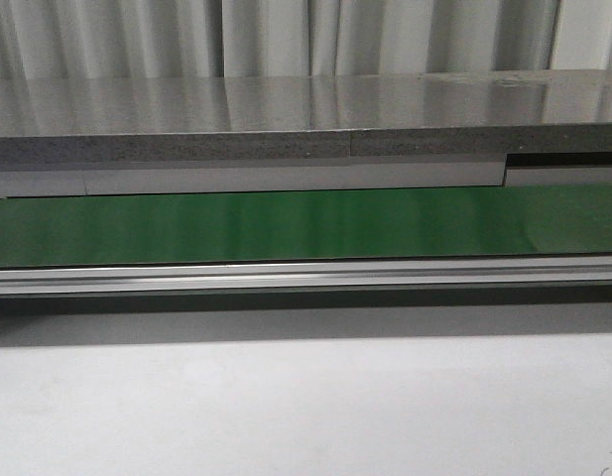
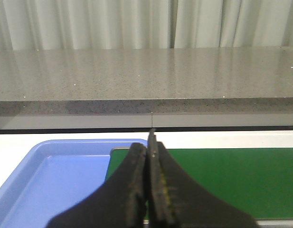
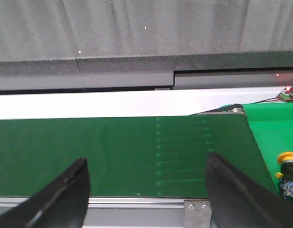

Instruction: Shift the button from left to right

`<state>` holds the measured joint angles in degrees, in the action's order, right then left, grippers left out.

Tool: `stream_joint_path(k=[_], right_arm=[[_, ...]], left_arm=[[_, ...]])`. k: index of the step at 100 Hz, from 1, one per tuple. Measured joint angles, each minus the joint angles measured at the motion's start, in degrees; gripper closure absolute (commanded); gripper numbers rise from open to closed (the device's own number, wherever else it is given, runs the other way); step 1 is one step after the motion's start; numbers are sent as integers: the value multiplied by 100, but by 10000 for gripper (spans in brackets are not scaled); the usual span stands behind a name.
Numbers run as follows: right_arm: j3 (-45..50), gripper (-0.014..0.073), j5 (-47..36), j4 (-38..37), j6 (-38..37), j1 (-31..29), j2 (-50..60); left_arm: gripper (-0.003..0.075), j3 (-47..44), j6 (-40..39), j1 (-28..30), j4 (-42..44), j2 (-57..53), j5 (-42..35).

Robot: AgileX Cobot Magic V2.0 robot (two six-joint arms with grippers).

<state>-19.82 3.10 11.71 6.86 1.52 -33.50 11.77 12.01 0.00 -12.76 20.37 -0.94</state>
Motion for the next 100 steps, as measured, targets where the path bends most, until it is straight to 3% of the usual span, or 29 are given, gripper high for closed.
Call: stream_joint_path(k=[13,22,51,100], right_arm=[[166,81,51,60,0,0,565],[180,151,115,60,0,0,714],[189,668,164,60,-9,0,740],[189,662,164,60,-9,0,740]], left_arm=[[741,0,0,0,0,0,0],[741,0,0,0,0,0,0],[741,0,0,0,0,0,0],[741,0,0,0,0,0,0]])
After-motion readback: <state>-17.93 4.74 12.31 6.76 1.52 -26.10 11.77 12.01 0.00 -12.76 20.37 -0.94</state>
